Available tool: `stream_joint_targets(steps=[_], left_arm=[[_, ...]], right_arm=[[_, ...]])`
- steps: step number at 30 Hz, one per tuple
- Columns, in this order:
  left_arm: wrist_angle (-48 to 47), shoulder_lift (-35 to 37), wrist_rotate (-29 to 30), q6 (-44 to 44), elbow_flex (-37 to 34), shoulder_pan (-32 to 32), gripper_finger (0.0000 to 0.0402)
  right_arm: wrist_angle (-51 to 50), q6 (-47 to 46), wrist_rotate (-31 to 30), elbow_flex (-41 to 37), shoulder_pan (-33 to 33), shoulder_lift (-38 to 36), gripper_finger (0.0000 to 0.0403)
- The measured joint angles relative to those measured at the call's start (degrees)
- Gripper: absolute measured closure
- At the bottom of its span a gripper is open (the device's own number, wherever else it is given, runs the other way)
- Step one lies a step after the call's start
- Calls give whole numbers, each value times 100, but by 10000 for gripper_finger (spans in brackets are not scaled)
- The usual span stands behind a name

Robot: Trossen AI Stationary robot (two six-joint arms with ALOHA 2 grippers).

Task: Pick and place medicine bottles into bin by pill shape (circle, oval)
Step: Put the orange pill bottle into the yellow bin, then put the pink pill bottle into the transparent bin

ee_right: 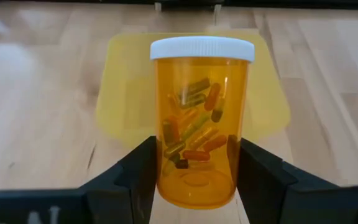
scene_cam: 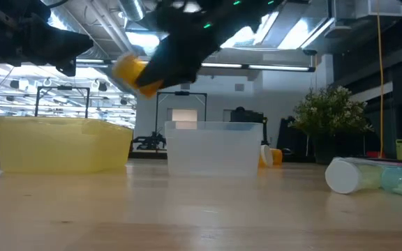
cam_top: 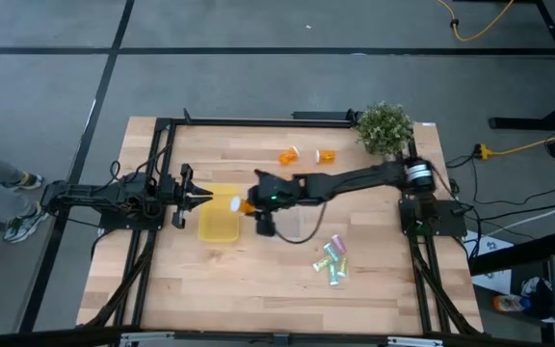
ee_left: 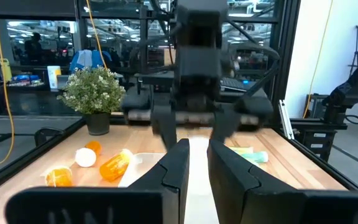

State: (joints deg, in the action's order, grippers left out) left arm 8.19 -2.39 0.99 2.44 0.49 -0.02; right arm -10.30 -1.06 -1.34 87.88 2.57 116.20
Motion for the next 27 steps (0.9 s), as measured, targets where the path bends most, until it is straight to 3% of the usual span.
stream_joint_targets(steps=[5, 10, 18, 27], left_arm=[[0, 0, 0, 0, -1, -1, 351], [2, 1, 0, 0, 0, 1, 351], [2, 1, 0, -167, 0, -1, 351], [-134, 2, 1, -256, 2, 0, 351]], right_arm=[[-134, -11, 7, 914, 2, 769, 219], [-149, -147, 8, 1440, 2, 1044, 216], [-149, -743, 3, 1534, 2, 1063, 183], [-107, -791, -5, 1534, 2, 1063, 165]])
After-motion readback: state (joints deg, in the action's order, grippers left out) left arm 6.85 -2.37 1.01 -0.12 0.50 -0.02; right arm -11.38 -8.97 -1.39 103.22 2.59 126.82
